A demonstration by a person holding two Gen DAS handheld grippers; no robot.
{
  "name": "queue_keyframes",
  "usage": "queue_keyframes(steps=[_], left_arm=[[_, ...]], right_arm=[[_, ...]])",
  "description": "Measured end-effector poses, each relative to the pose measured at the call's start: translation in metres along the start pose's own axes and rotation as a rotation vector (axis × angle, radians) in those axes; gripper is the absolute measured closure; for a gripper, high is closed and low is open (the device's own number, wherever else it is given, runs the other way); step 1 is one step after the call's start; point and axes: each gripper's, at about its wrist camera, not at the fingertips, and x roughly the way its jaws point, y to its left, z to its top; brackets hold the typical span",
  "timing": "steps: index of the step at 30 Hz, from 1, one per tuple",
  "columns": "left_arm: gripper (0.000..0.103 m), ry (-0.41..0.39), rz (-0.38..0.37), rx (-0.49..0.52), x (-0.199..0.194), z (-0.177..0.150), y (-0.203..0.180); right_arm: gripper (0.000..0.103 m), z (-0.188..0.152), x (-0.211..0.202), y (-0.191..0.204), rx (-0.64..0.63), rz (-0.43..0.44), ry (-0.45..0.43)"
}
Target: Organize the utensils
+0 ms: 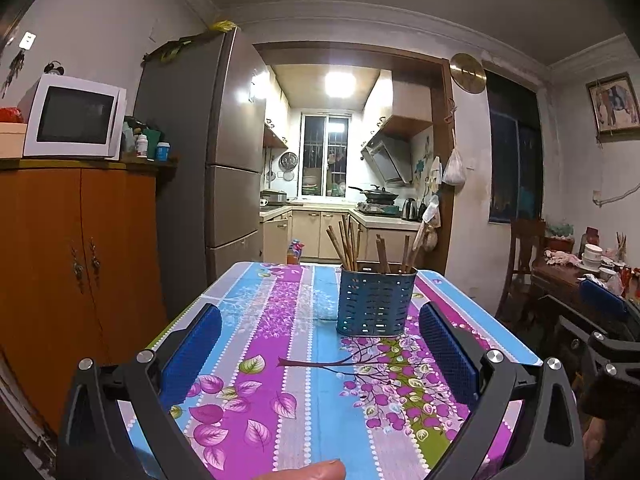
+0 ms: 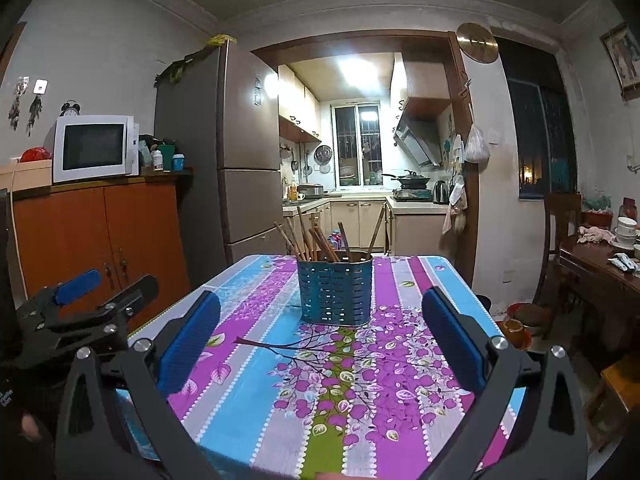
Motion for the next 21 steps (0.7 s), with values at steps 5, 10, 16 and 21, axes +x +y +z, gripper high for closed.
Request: queue_keyframes(steps=[5, 10, 16, 21], left_arm=[[0.005, -0.004, 0.000, 0.004, -0.002, -0.001, -0.003], [0.005, -0.012, -0.004, 0.017, -0.003, 0.000, -0.009], [0.005, -0.015, -0.004, 0.027, -0.003, -0.001, -0.015], [0.005, -0.020, 0.003, 0.031, -0.003, -0.001, -0.018]], right_arm=[[0.006, 0.001, -0.004, -0.001, 0.004, -0.008, -0.010], [0.005, 0.001, -0.005, -0.003, 0.008, -0.003, -0.003], [0.005, 0.001, -0.007, -0.002, -0.003, -0.001, -0.007], [0.005, 0.001, -0.007, -0.002, -0.003, -0.002, -0.010]])
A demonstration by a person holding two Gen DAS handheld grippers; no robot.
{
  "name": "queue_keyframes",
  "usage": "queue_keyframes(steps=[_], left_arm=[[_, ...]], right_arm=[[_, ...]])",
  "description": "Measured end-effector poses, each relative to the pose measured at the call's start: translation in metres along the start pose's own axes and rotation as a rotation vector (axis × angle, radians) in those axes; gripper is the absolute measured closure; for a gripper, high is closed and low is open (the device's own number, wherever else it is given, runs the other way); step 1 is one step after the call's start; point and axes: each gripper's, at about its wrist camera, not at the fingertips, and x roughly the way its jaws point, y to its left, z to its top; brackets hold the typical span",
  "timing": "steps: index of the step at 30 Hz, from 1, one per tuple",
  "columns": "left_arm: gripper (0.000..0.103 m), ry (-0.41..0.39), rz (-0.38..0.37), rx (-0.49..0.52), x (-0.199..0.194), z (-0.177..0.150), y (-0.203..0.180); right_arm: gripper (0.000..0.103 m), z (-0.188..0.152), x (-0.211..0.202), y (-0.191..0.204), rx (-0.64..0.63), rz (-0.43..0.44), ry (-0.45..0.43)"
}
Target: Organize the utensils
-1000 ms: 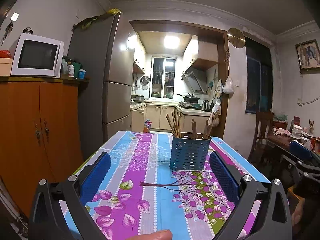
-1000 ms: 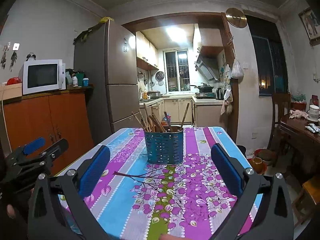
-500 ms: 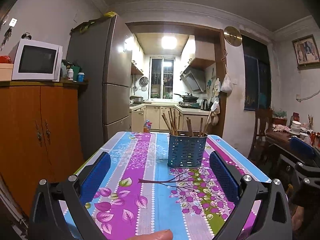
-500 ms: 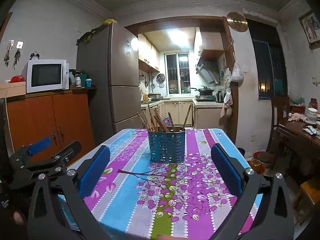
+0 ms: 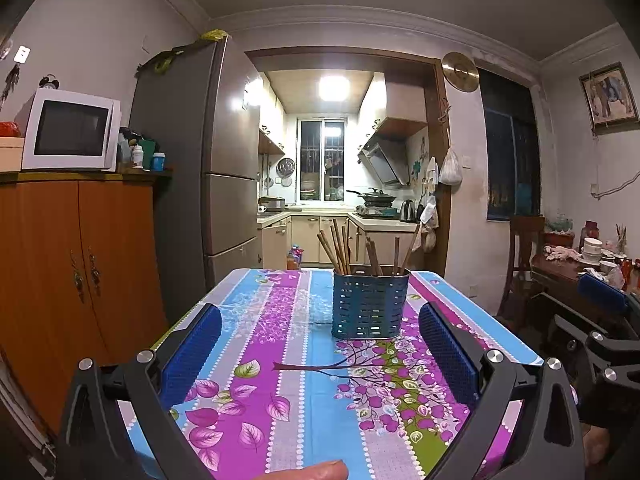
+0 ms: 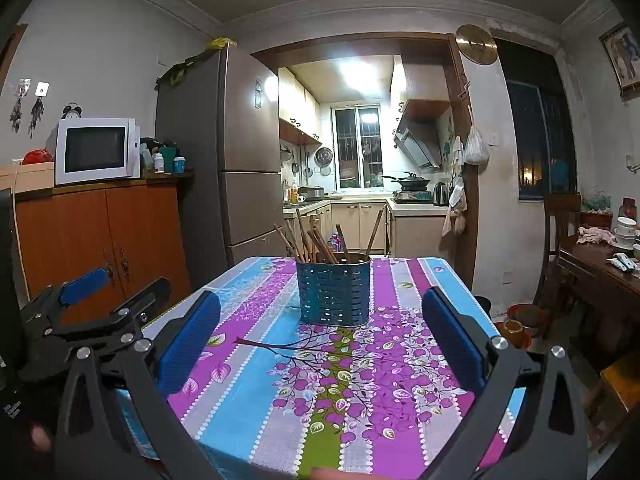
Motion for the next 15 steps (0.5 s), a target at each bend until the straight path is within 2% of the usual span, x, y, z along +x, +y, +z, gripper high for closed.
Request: queue_keyframes(steps=[15], left_arm=[[0.005, -0.005, 0.005, 0.007, -0.0008, 0.0015, -0.0022]], right_arm=[[0.005, 0.0039, -0.0029, -0.0002, -0.007, 0.002, -0.011]])
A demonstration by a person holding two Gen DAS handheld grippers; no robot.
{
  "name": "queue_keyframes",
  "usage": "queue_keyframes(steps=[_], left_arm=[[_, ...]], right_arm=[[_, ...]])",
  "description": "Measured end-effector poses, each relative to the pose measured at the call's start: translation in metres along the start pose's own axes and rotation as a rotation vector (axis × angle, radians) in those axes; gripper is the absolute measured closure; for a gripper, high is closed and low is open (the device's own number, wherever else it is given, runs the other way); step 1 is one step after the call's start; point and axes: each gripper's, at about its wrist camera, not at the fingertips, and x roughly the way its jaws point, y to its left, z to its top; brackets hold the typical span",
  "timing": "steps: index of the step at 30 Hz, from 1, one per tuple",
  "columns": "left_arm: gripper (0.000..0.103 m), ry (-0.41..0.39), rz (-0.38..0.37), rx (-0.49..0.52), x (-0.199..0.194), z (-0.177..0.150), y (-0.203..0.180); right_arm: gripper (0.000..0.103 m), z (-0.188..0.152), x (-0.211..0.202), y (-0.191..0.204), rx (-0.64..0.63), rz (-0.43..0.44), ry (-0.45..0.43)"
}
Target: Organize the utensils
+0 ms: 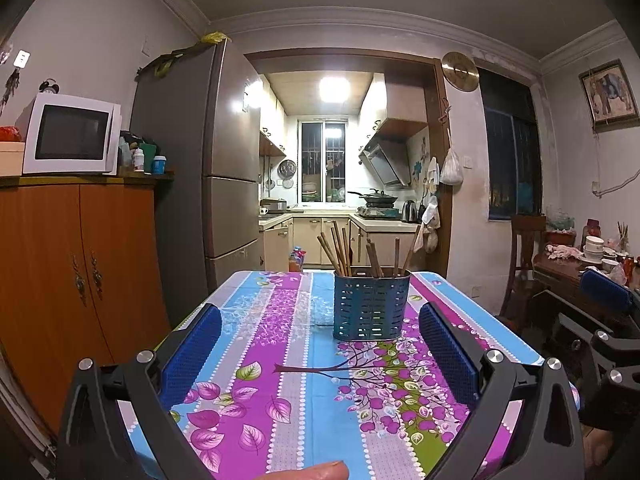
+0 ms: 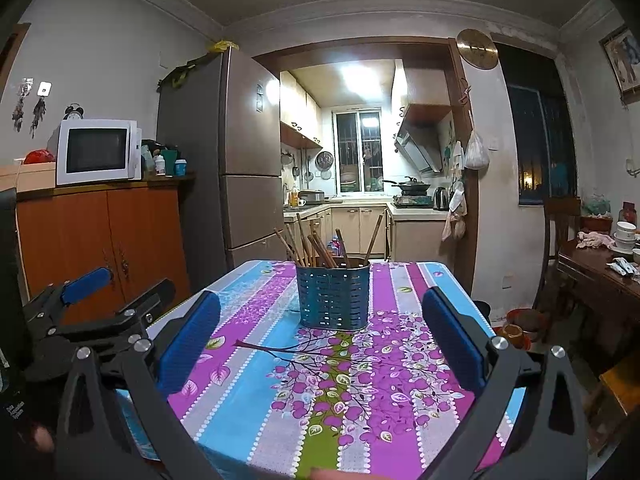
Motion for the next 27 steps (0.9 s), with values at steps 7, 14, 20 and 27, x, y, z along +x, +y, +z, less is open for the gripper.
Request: queue_keyframes(steps=[7, 14, 20, 27], left_arm=[[0.005, -0.001, 0.000, 0.000, 0.0004, 0.0004, 0.0003], [0.005, 0.001, -0.001, -0.001, 0.0001, 0.0006, -0.0001], [0.005, -0.002, -0.001, 0.001, 0.0002, 0.0020, 0.0002], [0.005, -0.003, -0.005, 0.003, 0.0023, 0.0033, -0.0001]], right_arm=[[0.006, 0.0018, -0.0011, 0.0018, -0.005, 0.005, -0.002], [0.006, 0.0015, -0.0005, 0.0018, -0.004, 0.008, -0.001], [0.006, 0.0009, 0.0000, 0.0021, -0.002, 0.012, 0.000], [0.006, 0.0009, 0.0016, 0.0030, -0.001, 0.013, 0.000]])
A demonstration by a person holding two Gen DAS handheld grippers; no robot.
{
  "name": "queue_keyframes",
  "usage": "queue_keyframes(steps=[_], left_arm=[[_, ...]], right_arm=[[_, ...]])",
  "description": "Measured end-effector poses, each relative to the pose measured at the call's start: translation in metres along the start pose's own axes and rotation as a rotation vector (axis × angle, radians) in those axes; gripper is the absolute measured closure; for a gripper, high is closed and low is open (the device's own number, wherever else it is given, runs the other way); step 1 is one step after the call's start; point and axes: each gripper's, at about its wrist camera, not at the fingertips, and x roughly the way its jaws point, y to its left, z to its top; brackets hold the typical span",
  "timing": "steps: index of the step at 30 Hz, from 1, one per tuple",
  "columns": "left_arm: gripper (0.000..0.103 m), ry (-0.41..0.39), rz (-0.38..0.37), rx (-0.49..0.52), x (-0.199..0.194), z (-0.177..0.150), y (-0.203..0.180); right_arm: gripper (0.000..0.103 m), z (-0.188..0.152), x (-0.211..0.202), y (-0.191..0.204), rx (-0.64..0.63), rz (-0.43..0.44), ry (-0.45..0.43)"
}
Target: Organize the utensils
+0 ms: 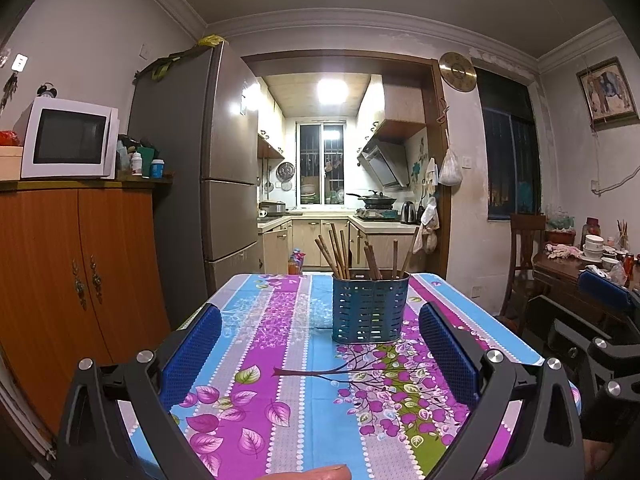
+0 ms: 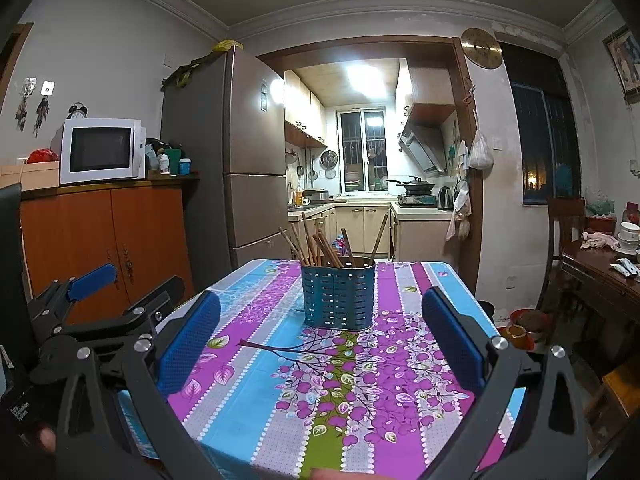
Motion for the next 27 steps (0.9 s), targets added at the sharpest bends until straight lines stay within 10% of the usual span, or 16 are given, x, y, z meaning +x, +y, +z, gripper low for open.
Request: queue_keyframes(steps=[27], left_arm=[[0.005, 0.013, -0.005, 0.023, 0.007, -0.001, -0.011]], right_arm=[[0.005, -0.002, 0.005, -0.010, 0.012, -0.007, 0.014]])
